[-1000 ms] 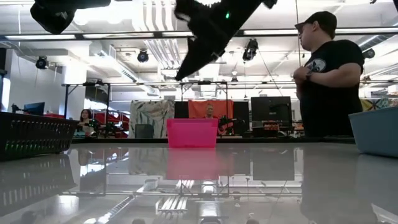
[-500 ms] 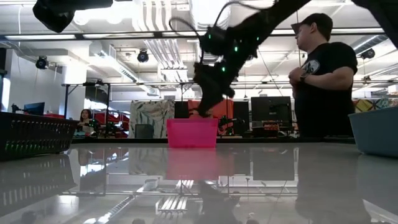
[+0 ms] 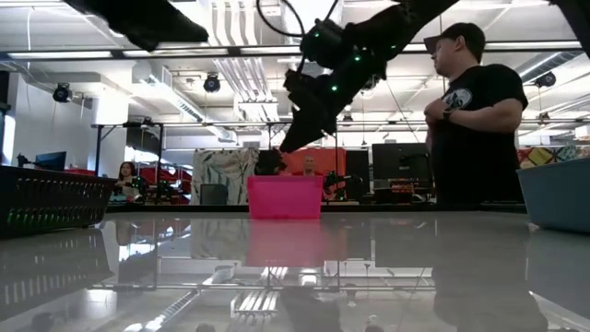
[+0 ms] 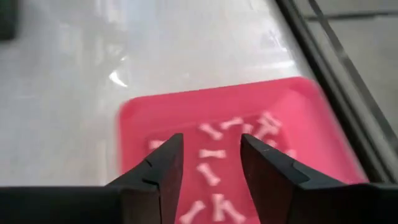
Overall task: Sort Halloween decoration
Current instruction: Return to Home Position
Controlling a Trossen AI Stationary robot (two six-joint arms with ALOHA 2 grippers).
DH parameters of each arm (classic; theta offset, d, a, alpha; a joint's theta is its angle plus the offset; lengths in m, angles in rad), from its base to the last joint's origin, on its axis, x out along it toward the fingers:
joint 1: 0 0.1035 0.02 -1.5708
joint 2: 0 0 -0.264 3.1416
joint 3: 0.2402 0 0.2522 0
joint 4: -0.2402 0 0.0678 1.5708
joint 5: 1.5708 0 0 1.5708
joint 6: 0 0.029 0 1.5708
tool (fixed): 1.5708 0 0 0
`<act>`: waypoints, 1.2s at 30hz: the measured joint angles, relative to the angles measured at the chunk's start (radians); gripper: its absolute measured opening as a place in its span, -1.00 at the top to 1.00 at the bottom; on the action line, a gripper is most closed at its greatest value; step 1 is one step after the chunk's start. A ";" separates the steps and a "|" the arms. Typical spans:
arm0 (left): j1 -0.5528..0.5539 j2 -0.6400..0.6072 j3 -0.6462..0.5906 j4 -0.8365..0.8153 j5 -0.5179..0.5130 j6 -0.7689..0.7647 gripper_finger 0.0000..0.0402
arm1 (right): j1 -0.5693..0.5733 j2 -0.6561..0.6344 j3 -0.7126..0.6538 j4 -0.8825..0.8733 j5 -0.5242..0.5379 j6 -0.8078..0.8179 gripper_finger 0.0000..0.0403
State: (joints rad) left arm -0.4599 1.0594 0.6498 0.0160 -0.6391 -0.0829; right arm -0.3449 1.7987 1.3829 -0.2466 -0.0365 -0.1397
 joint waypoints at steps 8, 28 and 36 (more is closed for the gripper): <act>0.451 -0.319 -0.172 -0.024 0.478 0.151 0.91 | 0.062 -0.228 -0.303 0.260 -0.069 -0.071 0.30; 0.704 -0.866 -0.572 0.208 0.824 0.070 0.99 | 0.160 -1.010 -0.992 0.603 -0.068 -0.034 0.31; 0.704 -0.925 -0.639 0.279 0.825 0.063 0.99 | 0.160 -1.259 -1.158 0.629 -0.068 -0.036 0.31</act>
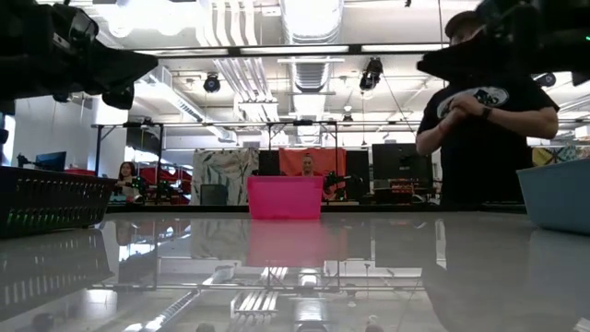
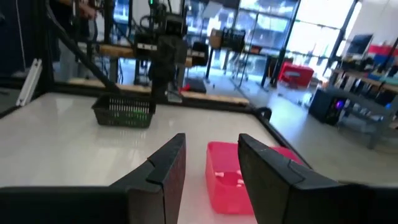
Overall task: Sort Halloween decoration
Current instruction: Return to Home Position
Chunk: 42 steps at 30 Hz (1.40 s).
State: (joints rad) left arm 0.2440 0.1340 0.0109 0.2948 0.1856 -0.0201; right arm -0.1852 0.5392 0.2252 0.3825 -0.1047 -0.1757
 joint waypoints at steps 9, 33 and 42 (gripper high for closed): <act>0.000 0.011 0.000 0.003 0.000 -0.023 0.99 | 0.000 -0.244 -0.154 -0.002 0.000 -0.008 0.31; 0.000 0.135 -0.001 -0.025 -0.005 -0.178 0.99 | 0.000 -0.471 -0.214 -0.241 0.000 -0.064 0.31; -0.001 0.144 0.001 -0.014 -0.074 -0.153 0.99 | -0.001 -0.472 -0.214 -0.246 0.001 -0.079 0.31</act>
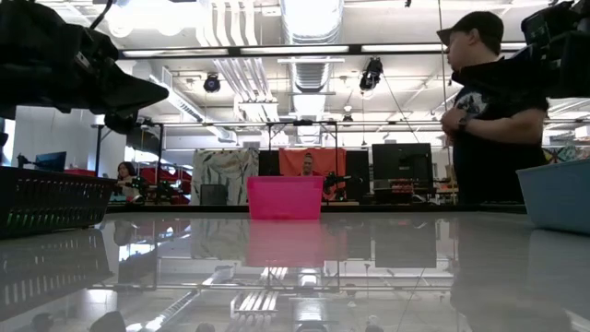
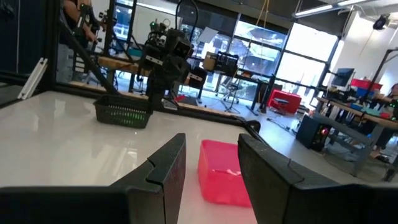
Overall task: Sort Halloween decoration
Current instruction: Return to Home Position
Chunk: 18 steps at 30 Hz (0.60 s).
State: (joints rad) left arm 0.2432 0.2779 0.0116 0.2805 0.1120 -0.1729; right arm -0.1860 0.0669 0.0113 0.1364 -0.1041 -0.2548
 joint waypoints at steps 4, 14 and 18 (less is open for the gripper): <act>0.000 0.005 0.000 0.000 -0.026 0.002 0.99 | 0.000 0.002 0.000 -0.006 0.000 0.018 0.31; 0.000 0.025 0.001 -0.001 -0.025 0.003 0.99 | 0.000 0.008 0.000 -0.005 0.000 0.019 0.31; 0.000 0.035 0.001 -0.001 -0.025 0.003 0.99 | 0.000 0.008 0.000 -0.006 0.002 -0.018 0.31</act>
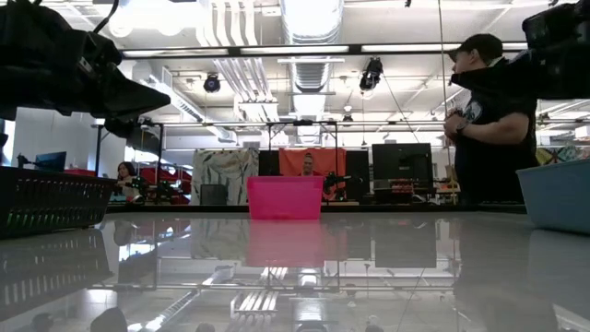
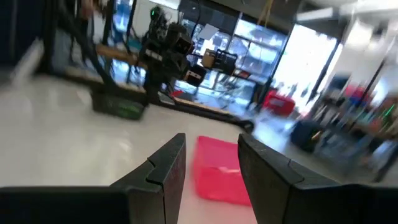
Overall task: Sort Halloween decoration
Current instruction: Return to Home Position
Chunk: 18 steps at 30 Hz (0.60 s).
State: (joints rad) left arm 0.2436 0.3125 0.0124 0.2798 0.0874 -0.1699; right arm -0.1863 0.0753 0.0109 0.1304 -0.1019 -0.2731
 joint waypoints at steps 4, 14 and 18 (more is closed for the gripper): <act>0.000 0.009 0.000 0.000 0.000 0.000 0.99 | -0.002 0.000 0.000 -0.003 0.000 -0.262 0.31; 0.000 0.028 0.002 0.000 0.001 0.000 0.99 | -0.002 0.000 0.000 0.002 -0.002 -0.327 0.31; 0.000 0.035 0.002 -0.001 0.001 0.000 0.99 | -0.002 0.000 0.000 0.001 -0.002 -0.257 0.31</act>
State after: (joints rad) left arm 0.2440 0.3475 0.0143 0.2792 0.0879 -0.1698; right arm -0.1879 0.0750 0.0105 0.1317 -0.1041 -0.5306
